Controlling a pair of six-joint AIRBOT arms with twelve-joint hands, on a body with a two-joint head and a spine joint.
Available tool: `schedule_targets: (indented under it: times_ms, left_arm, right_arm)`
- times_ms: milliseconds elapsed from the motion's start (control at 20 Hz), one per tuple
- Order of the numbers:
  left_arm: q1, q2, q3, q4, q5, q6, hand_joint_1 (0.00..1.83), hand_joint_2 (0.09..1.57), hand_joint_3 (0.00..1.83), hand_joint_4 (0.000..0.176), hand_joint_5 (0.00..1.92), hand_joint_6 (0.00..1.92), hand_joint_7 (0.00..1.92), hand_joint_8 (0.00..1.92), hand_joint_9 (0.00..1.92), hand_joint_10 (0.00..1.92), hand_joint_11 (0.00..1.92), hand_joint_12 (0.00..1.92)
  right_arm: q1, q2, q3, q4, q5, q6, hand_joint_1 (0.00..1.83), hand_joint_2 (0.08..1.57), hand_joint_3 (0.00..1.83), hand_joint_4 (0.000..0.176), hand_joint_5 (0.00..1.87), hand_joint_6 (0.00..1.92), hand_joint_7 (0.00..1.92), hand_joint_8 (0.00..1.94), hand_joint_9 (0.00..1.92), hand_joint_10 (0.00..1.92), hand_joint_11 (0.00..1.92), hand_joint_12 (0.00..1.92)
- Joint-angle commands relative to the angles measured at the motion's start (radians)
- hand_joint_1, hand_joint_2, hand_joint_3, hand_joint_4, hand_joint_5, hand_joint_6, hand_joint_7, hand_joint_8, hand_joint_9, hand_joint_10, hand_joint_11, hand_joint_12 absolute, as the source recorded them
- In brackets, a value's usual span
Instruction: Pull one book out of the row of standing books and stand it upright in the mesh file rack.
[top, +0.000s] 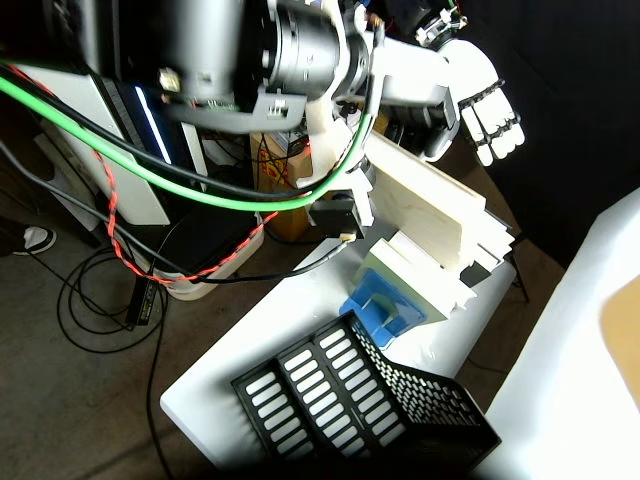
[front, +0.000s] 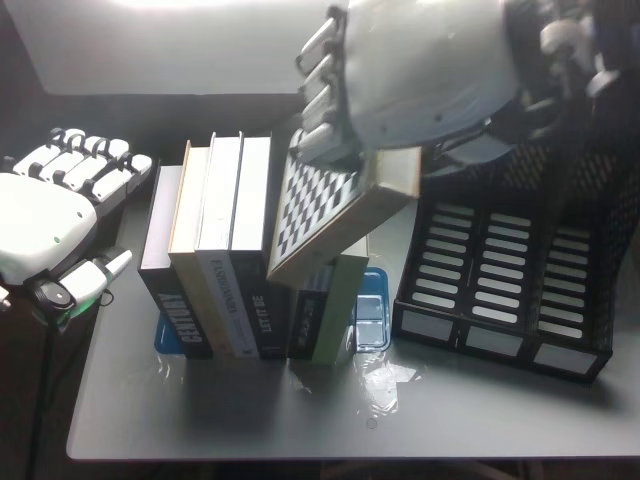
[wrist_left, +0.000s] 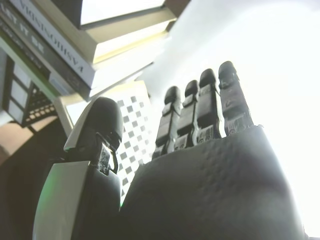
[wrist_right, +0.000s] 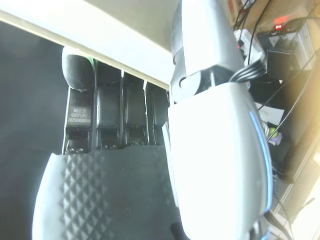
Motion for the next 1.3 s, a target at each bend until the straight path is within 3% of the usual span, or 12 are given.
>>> schedule_targets:
  times_ms: [0, 100, 300, 350, 600, 650, 700, 750, 900, 950, 1100, 1250]
  left_arm:
    - [-0.007, 0.013, 0.0, 0.015, -0.117, 0.002, 0.5, 1.53, 0.0, 0.0, 0.07, 0.01, 0.0, 0.0, 0.0, 0.0, 0.0, 0.0]
    - [-0.007, 0.015, -0.001, 0.015, -0.117, 0.002, 0.5, 1.53, 0.0, 0.0, 0.08, 0.01, 0.0, 0.0, 0.0, 0.0, 0.0, 0.0]
    - [-0.008, 0.019, -0.004, 0.013, -0.116, 0.002, 0.46, 1.53, 0.0, 0.0, 0.07, 0.0, 0.0, 0.0, 0.0, 0.0, 0.0, 0.0]
    - [-0.008, 0.02, -0.005, 0.013, -0.117, 0.002, 0.48, 1.52, 0.0, 0.001, 0.07, 0.0, 0.0, 0.0, 0.0, 0.0, 0.0, 0.0]
    - [-0.008, 0.019, -0.006, 0.005, -0.113, 0.002, 0.5, 1.5, 0.0, 0.0, 0.09, 0.01, 0.01, 0.0, 0.0, 0.0, 0.0, 0.0]
    - [-0.008, 0.019, -0.006, 0.005, -0.113, 0.002, 0.56, 1.49, 0.0, 0.0, 0.1, 0.01, 0.01, 0.0, 0.0, 0.0, 0.03, 0.03]
    - [-0.008, 0.019, -0.006, 0.005, -0.113, 0.002, 0.56, 1.49, 0.0, 0.0, 0.1, 0.01, 0.01, 0.0, 0.0, 0.0, 0.03, 0.03]
    - [-0.008, 0.019, -0.007, 0.005, -0.113, 0.002, 0.51, 1.49, 0.0, 0.0, 0.11, 0.0, 0.01, 0.0, 0.0, 0.0, 0.0, 0.16]
    - [-0.008, 0.018, -0.007, 0.004, -0.11, 0.002, 0.5, 1.48, 0.0, 0.01, 0.1, 0.0, 0.01, 0.0, 0.0, 0.0, 0.0, 0.15]
    - [-0.009, 0.017, -0.006, 0.003, -0.109, 0.002, 0.52, 1.48, 0.0, 0.018, 0.1, 0.01, 0.01, 0.0, 0.0, 0.0, 0.0, 0.06]
    - [-0.009, 0.016, -0.006, 0.002, -0.107, 0.002, 0.53, 1.48, 0.0, 0.011, 0.1, 0.0, 0.01, 0.0, 0.0, 0.0, 0.0, 0.06]
    - [-0.009, 0.014, -0.007, -0.001, -0.107, 0.002, 0.52, 1.48, 0.0, 0.013, 0.1, 0.0, 0.0, 0.0, 0.0, 0.0, 0.0, 0.04]
  right_arm:
    - [0.024, 0.016, -0.004, 0.013, -0.033, 0.01, 1.34, 1.24, 0.0, 0.0, 0.68, 1.31, 0.74, 1.39, 0.72, 1.59, 0.57, 1.85]
    - [0.051, 0.044, -0.021, -0.029, -0.028, 0.06, 1.35, 1.22, 0.0, 0.0, 0.69, 1.26, 0.79, 1.36, 0.76, 1.54, 0.62, 1.84]
    - [0.097, 0.088, -0.045, -0.111, -0.018, 0.155, 1.22, 1.23, 0.0, 0.0, 0.73, 1.13, 0.83, 1.57, 1.12, 1.89, 1.15, 1.92]
    - [0.111, 0.1, -0.051, -0.137, -0.017, 0.178, 1.22, 1.23, 0.0, 0.0, 0.71, 1.18, 0.86, 1.49, 1.01, 1.73, 0.94, 1.92]
    - [0.125, 0.134, -0.063, -0.207, -0.017, 0.239, 1.21, 1.24, 0.0, 0.0, 0.74, 1.1, 0.8, 1.62, 1.07, 1.8, 1.04, 1.92]
    - [0.125, 0.138, -0.065, -0.227, -0.017, 0.258, 1.32, 1.22, 0.0, 0.0, 0.77, 1.04, 0.78, 1.44, 0.76, 1.67, 0.73, 1.92]
    - [0.126, 0.144, -0.067, -0.257, -0.017, 0.28, 1.32, 1.22, 0.0, 0.0, 0.77, 1.04, 0.78, 1.44, 0.76, 1.67, 0.73, 1.92]
    - [0.127, 0.148, -0.068, -0.294, -0.017, 0.307, 1.2, 1.27, 0.01, 0.0, 0.75, 1.09, 0.7, 1.74, 0.84, 1.91, 0.83, 1.92]
    - [0.127, 0.158, -0.069, -0.435, -0.018, 0.41, 1.19, 1.28, 0.0, 0.0, 0.72, 1.16, 0.7, 1.73, 0.91, 1.84, 0.87, 1.92]
    - [0.127, 0.158, -0.069, -0.49, -0.018, 0.446, 1.22, 1.22, 0.0, 0.0, 0.77, 1.13, 0.87, 1.44, 0.88, 1.56, 0.76, 1.87]
    - [0.126, 0.163, -0.058, -0.574, -0.019, 0.488, 1.36, 1.19, 0.0, 0.0, 0.77, 1.2, 0.87, 1.2, 0.81, 1.46, 0.64, 1.72]
    - [0.087, 0.128, -0.028, -0.625, -0.057, 0.495, 1.36, 1.18, 0.0, 0.0, 0.77, 1.15, 0.87, 1.2, 0.82, 1.46, 0.7, 1.71]
